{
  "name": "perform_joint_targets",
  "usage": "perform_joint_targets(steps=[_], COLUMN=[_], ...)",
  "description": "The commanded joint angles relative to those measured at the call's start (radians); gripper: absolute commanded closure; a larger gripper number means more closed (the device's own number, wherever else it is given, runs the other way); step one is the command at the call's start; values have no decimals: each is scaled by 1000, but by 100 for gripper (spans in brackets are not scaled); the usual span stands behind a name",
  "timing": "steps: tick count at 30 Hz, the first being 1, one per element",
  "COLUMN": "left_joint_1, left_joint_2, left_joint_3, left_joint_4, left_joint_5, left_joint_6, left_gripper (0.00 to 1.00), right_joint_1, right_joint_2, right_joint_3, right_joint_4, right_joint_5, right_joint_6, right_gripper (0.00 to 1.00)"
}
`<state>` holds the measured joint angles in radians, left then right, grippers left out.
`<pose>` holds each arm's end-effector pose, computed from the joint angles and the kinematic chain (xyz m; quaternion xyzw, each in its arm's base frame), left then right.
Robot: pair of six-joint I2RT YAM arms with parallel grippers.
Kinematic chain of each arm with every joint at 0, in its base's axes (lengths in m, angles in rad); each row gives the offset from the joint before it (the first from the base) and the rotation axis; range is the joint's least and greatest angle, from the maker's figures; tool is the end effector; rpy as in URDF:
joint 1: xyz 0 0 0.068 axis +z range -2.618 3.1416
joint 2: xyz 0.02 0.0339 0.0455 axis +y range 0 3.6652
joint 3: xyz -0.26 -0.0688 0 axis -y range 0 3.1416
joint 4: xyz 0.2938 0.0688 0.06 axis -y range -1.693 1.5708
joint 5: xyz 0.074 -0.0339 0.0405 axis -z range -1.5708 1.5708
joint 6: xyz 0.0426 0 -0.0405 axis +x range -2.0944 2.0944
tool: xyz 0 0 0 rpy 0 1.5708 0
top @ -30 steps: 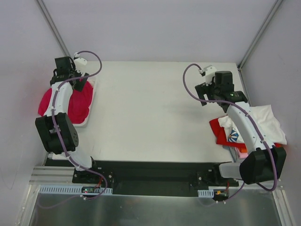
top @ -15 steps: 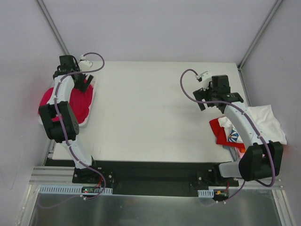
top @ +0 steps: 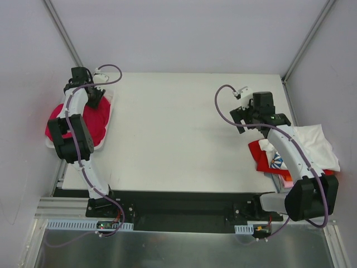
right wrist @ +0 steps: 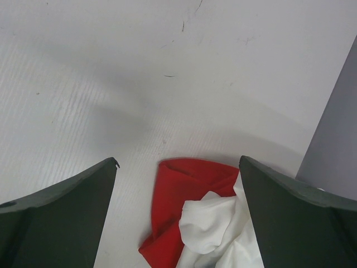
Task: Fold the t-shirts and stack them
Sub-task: Grab crumpled tshirt from bin with the left arm, then move the tshirt to the center of the board
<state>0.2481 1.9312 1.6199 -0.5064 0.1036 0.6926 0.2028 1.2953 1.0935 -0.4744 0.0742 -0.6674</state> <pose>0.4754 0.1159 0.2390 0.2233 0.9017 0.1235 0.3492 0.3337 0.0654 0.2907 -0.3652 0.8238 -0.1321 0.4129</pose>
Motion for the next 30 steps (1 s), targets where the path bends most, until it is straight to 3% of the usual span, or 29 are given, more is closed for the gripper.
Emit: perform_joint_targets(steps=[1, 2, 7, 16, 20, 23, 28, 30], left_joint_1=[17, 17, 20, 3, -49, -165, -424, -440], left_joint_2=[12, 11, -24, -271, -406, -448, -423, -385], left_joint_3=[35, 37, 31, 101, 291, 449, 743, 888], left_joint_4=[-12, -12, -12, -12, -14, -17, -11, 3], left_joint_5=[5, 1, 30, 163, 206, 162, 105, 165], left_joint_6=[-18, -21, -57, -154, -247, -234, -237, -341], left_gripper=[90, 100, 100, 100, 100, 100, 100, 100], right_joint_1=[6, 6, 4, 6, 6, 6, 7, 6], right_joint_2=[-45, -47, -45, -51, -16, -4, 24, 36], right_joint_3=[-14, -17, -20, -9, 8, 16, 42, 55], right_joint_4=[7, 7, 2, -20, -38, -44, -59, -75], right_joint_5=[10, 10, 4, 15, 53, 49, 55, 56], right_joint_6=[-11, -9, -3, -1, 0, 9, 25, 34], right_gripper=[3, 3, 3, 3, 3, 4, 3, 3])
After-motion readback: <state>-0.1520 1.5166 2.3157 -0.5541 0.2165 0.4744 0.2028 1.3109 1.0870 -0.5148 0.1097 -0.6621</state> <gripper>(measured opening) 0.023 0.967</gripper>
